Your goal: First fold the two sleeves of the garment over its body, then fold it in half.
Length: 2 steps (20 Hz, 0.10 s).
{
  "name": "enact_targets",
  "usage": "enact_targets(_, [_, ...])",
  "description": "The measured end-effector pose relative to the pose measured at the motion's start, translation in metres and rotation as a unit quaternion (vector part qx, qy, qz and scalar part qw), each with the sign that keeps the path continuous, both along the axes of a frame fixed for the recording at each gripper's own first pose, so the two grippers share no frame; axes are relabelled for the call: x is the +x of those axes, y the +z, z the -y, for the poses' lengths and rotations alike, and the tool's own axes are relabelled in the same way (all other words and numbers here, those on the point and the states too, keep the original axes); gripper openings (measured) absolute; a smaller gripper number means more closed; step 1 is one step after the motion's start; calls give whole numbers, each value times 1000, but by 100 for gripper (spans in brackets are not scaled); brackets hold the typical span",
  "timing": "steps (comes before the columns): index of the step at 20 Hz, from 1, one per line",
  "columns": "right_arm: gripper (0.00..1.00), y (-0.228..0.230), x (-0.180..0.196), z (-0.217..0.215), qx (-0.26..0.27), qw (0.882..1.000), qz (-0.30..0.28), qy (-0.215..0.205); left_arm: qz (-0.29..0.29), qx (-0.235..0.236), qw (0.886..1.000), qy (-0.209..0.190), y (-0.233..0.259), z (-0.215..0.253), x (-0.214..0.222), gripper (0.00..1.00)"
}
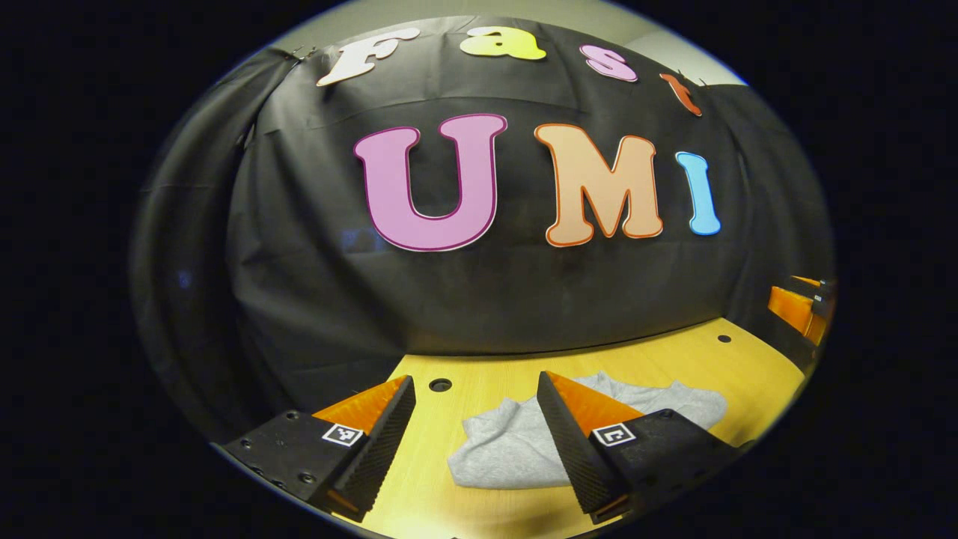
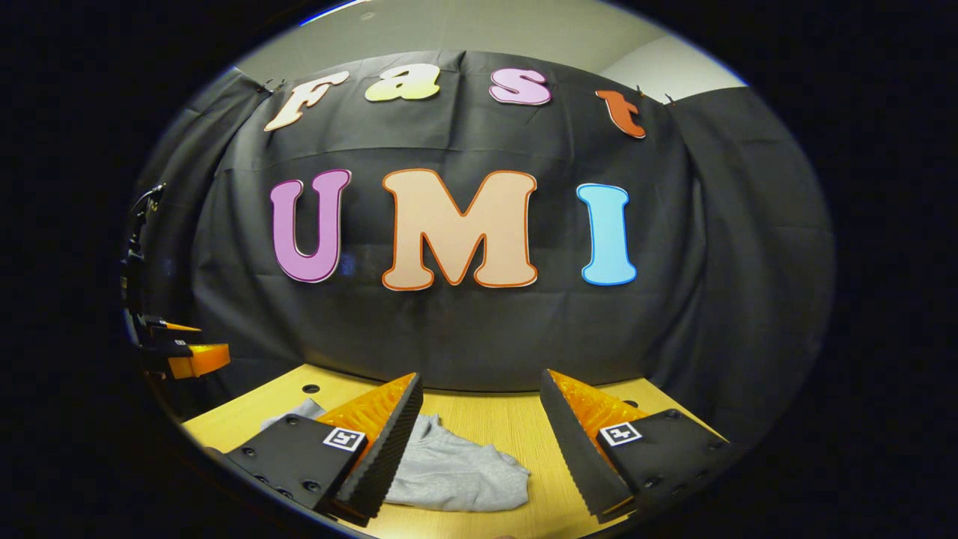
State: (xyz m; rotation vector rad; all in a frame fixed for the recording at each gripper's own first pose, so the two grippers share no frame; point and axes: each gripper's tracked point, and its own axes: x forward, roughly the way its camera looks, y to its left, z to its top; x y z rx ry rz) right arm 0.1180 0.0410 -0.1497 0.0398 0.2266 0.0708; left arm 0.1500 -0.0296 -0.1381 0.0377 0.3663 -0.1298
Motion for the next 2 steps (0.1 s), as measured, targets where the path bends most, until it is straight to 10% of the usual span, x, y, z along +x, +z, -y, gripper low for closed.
enact_targets(2, [98,-2,-1,1,7,1000,-6,-4,13,3,1000,-2,11,2,-1,94])
